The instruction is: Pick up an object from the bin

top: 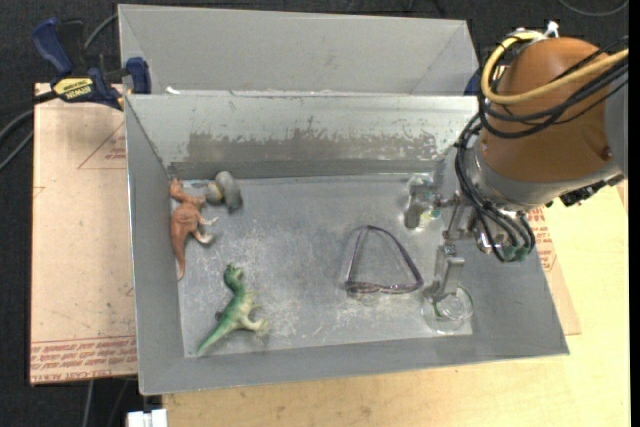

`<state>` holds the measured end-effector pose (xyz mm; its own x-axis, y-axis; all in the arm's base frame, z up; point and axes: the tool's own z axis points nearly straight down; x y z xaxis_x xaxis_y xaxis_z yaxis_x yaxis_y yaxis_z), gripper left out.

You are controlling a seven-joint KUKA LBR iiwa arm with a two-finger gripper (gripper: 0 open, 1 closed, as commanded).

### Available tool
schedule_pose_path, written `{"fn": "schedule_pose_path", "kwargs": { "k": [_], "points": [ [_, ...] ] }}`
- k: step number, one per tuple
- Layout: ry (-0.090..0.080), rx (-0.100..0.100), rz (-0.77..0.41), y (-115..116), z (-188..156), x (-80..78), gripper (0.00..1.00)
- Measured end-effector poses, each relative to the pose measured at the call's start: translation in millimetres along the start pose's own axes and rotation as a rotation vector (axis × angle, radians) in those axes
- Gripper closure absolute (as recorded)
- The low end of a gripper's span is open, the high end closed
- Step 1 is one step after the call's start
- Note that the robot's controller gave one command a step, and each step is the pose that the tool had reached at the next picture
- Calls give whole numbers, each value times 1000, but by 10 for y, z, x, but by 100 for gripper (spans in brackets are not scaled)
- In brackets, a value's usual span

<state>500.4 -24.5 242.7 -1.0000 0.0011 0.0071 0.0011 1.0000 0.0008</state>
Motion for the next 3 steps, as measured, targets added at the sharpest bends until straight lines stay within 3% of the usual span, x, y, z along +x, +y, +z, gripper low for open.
{"fn": "schedule_pose_path", "kwargs": {
  "k": [1,2,3],
  "points": [
    [-8,0,-1,2,-41,-14,0],
    [-7,0,-30,-123,1159,128,0],
    [-7,0,-50,-242,1066,153,0]
  ]
}}
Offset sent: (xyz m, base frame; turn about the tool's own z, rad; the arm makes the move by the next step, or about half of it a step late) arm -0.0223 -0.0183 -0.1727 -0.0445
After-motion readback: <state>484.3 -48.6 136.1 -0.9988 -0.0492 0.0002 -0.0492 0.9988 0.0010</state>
